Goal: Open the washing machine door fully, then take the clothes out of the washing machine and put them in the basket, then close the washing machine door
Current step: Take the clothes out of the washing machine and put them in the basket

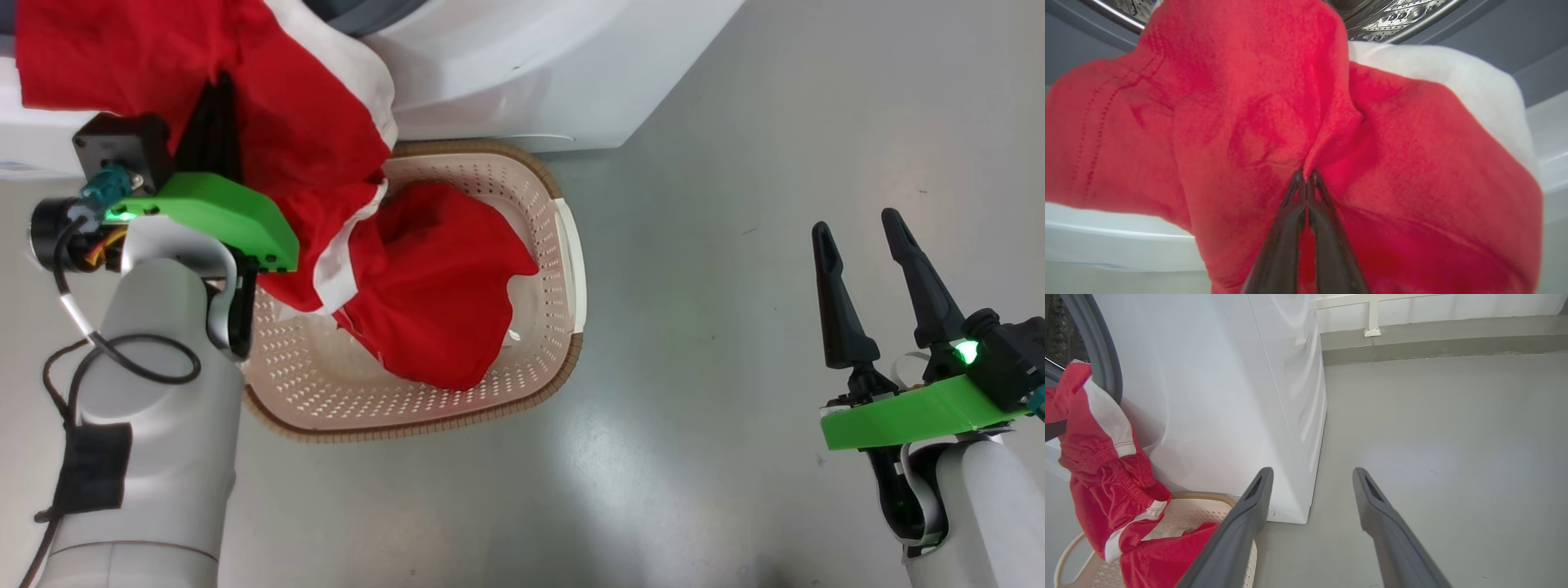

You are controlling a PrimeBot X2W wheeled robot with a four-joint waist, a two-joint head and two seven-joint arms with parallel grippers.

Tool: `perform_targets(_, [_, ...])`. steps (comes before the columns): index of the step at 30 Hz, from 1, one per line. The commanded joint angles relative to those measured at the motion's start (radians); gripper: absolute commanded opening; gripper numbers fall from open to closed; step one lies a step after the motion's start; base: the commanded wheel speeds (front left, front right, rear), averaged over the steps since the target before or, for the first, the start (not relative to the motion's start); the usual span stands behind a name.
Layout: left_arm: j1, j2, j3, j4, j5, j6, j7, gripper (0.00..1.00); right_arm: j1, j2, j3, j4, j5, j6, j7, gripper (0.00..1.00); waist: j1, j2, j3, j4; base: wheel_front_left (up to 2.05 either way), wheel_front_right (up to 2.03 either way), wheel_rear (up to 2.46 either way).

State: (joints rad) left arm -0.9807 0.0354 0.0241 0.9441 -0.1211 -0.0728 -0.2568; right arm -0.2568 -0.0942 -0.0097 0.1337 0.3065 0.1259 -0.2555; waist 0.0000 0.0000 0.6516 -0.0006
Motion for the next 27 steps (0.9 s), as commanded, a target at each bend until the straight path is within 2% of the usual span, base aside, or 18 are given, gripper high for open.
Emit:
perform_targets(1, [0.029, 0.034, 0.017, -0.024, 0.012, -0.011, -0.005, 0.0, 0.001, 0.001, 0.021, -0.022, 0.002, 0.005, -0.006, 1.0, 0.0, 0.0, -0.002, 0.004, 0.0, 0.0, 0.0])
perform_targets(10, [0.156, 0.016, -0.02, -0.094, -0.003, -0.025, -0.005, 0.0, 0.009, 0.0, 0.027, -0.017, 0.002, 0.005, -0.006, 1.0, 0.0, 0.0, -0.022, 0.022, 0.0, 0.0, 0.0])
perform_targets(18, [0.251, 0.015, -0.138, -0.129, -0.102, -0.032, -0.005, 0.0, 0.011, -0.004, 0.029, -0.015, 0.004, 0.005, -0.006, 1.0, 0.0, 0.0, -0.027, 0.028, 0.0, 0.0, 0.0])
perform_targets(27, [0.318, 0.015, -0.294, -0.094, -0.165, -0.027, -0.005, 0.0, 0.008, -0.005, 0.032, -0.015, 0.006, 0.005, -0.006, 1.0, 0.0, 0.0, -0.02, 0.027, 0.0, 0.0, 0.0])
